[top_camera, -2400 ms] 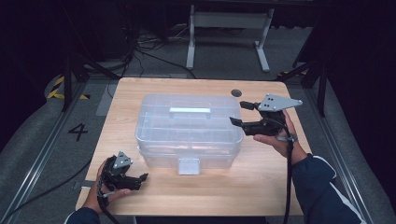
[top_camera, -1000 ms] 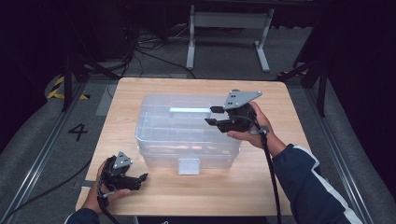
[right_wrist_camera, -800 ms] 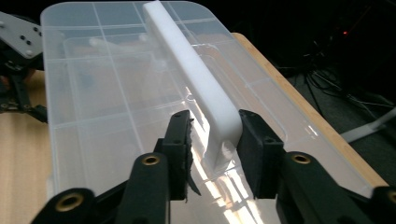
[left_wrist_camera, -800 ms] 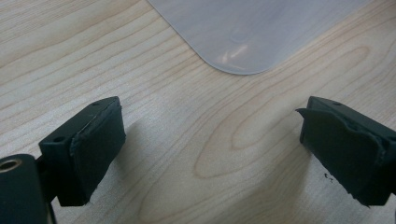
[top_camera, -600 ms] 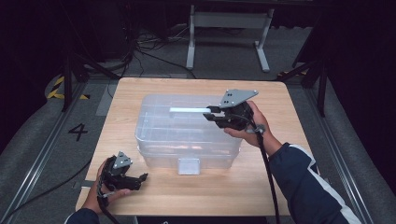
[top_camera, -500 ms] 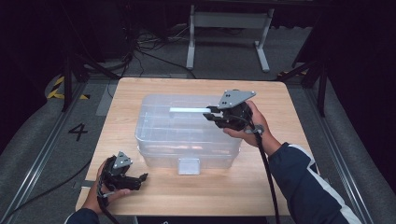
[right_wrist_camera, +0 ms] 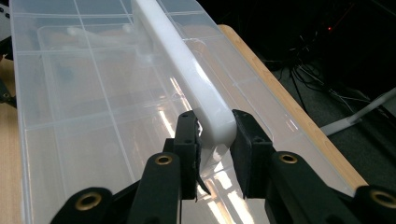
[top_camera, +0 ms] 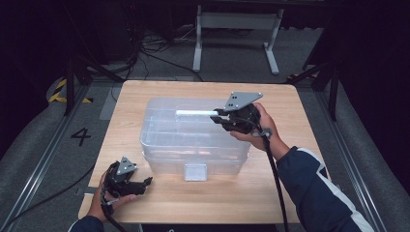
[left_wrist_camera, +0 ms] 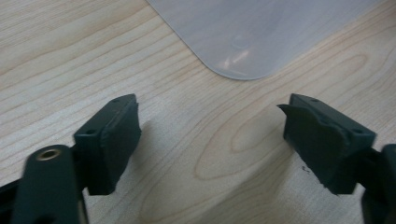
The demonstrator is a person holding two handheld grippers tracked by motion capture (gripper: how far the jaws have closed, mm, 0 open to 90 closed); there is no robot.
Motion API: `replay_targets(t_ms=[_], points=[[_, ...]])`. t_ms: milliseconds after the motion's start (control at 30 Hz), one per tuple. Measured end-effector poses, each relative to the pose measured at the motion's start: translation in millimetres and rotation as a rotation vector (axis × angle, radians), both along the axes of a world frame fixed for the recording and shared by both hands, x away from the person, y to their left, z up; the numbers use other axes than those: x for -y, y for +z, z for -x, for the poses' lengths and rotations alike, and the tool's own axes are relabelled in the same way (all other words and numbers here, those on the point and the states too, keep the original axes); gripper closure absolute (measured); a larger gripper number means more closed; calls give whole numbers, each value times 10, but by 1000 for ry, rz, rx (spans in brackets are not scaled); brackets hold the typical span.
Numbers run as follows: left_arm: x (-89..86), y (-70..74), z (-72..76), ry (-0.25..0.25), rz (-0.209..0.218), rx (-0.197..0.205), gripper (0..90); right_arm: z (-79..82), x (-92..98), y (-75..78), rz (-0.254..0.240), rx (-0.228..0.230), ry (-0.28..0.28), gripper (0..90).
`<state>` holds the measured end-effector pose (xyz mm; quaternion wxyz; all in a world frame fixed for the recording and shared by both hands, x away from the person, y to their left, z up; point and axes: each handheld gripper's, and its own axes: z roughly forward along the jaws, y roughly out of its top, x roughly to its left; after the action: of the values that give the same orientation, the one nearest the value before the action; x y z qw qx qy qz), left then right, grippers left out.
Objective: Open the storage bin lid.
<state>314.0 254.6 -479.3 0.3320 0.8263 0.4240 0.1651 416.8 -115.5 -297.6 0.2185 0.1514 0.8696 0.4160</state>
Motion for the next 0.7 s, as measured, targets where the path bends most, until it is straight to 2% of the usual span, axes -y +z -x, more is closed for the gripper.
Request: replay_targets(t_ms=[67, 167, 200, 233, 300, 333, 400, 467, 533, 700], points=[[-3, 6, 1, -3, 13, -3, 294, -9, -5, 13, 11, -2, 4, 735], [-3, 38, 15, -9, 8, 7, 320, -27, -7, 29, 11, -11, 4, 735], [-14, 63, 22, -15, 0, 20, 332, -33, -7, 33, 10, -13, 6, 735], [-23, 101, 43, -1, 18, 34, 341, -47, -3, 48, 7, -18, 4, 735], [-42, 151, 54, 10, 22, 56, 353, -67, -1, 64, 4, -26, 4, 734], [-43, 164, 58, 13, 19, 64, 355, -80, -1, 76, 3, -28, 4, 733], [-45, 215, 69, 37, -26, 75, 380, -98, -1, 89, -2, -31, 4, 731], [-57, 235, 73, 34, -26, 86, 396, -109, 2, 97, -3, -37, 7, 731], [-94, 304, 99, 13, -8, 119, 427, -140, 8, 117, -6, -49, 10, 731], [-132, 392, 112, 23, 32, 141, 439, -167, 3, 146, 1, -55, 12, 729]])
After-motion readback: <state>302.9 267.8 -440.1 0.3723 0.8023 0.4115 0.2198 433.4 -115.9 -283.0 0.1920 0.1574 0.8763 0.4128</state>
